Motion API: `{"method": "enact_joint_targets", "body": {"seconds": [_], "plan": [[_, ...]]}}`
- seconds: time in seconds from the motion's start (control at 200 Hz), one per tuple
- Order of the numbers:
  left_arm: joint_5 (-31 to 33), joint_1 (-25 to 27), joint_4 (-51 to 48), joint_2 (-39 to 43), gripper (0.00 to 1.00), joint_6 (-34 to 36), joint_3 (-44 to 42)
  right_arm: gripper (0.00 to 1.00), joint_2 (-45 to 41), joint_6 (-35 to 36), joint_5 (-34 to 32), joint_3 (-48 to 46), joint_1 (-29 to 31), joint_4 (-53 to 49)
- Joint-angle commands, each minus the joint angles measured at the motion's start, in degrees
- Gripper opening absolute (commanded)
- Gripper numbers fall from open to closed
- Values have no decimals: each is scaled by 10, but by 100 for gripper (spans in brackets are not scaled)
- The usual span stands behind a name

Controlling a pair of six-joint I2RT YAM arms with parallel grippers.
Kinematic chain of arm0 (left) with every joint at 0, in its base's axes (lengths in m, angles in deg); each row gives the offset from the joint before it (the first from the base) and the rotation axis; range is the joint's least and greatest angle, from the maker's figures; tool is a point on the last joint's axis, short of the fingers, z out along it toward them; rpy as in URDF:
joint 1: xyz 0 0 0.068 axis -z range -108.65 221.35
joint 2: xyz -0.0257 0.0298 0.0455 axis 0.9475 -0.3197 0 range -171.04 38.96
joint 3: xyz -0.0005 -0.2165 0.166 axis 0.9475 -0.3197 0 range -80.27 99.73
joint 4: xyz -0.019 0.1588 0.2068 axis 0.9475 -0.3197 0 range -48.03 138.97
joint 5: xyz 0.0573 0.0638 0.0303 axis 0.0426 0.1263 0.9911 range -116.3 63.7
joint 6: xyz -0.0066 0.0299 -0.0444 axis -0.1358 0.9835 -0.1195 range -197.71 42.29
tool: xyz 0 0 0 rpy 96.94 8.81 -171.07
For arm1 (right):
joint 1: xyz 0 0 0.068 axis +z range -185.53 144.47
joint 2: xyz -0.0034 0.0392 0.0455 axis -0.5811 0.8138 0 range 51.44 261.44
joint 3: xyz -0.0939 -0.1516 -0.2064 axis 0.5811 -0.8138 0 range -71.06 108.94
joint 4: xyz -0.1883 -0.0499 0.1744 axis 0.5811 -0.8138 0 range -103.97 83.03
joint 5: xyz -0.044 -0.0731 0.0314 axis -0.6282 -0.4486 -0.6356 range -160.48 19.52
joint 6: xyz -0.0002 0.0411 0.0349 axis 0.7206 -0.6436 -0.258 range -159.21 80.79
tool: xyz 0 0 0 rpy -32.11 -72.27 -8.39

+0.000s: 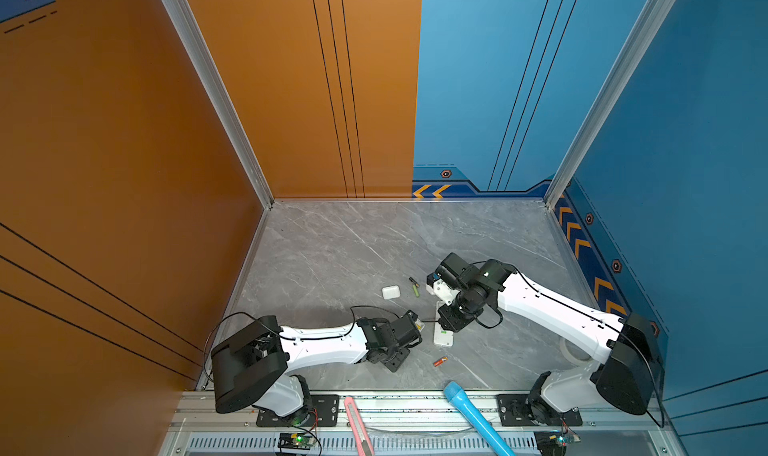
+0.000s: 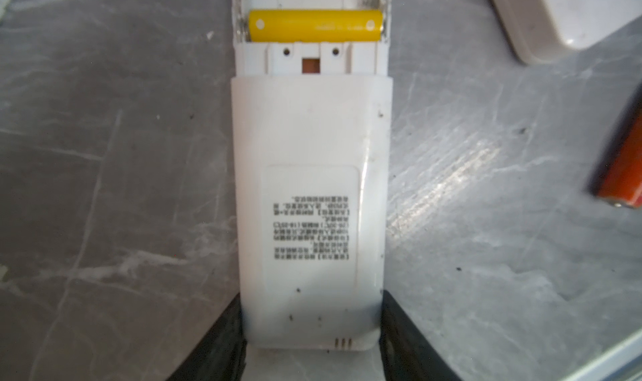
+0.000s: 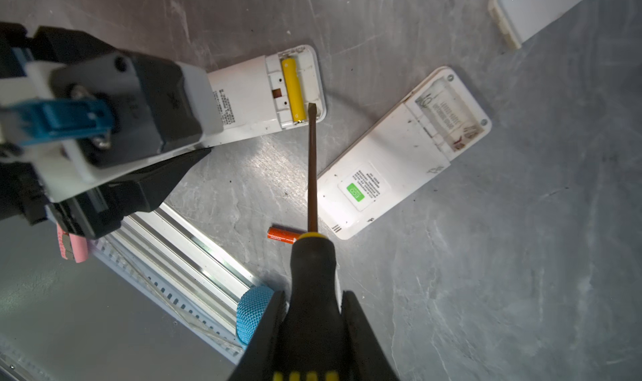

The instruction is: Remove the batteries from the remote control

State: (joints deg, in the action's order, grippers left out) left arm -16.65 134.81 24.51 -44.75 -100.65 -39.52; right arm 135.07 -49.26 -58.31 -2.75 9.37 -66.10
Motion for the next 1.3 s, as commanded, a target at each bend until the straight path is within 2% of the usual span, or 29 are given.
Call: {"method": "enact_joint_targets", "body": {"seconds": [0.0,0.06,0.185,0.21,0.235,0.516,0.641,0.821,0.946,1.116,1.131,1.136,1.291], "plan": [[45,-8,-42,-5,61,10,-3,0,13,12,5,16,-10,4],[52,-9,-49,8,68,11,1,0,4,0,22,10,-19,27],[66,-10,-67,45,71,1,2,0,8,-19,28,5,-37,47],[67,-11,-67,55,79,-3,-1,0,16,-16,31,7,-35,44],[67,-11,-66,62,81,-7,-6,0,21,-15,32,6,-31,45],[68,-22,-72,128,83,-34,-32,0,60,-37,34,-2,-21,97],[64,-26,-40,151,83,-36,-61,0,76,-38,35,7,-20,108],[31,-18,-9,92,80,-20,-61,0,75,-41,37,5,-26,111],[31,-13,20,45,80,0,-50,0,59,-47,36,-13,-34,110],[37,-10,35,45,85,5,-48,0,48,-50,44,-28,-38,110],[39,-11,32,49,98,2,-48,0,48,-50,44,-28,-38,110],[40,-10,31,50,100,1,-48,0,48,-50,44,-28,-39,110],[68,-12,-16,104,98,-38,-53,0,78,-46,53,-6,-44,121]]}}
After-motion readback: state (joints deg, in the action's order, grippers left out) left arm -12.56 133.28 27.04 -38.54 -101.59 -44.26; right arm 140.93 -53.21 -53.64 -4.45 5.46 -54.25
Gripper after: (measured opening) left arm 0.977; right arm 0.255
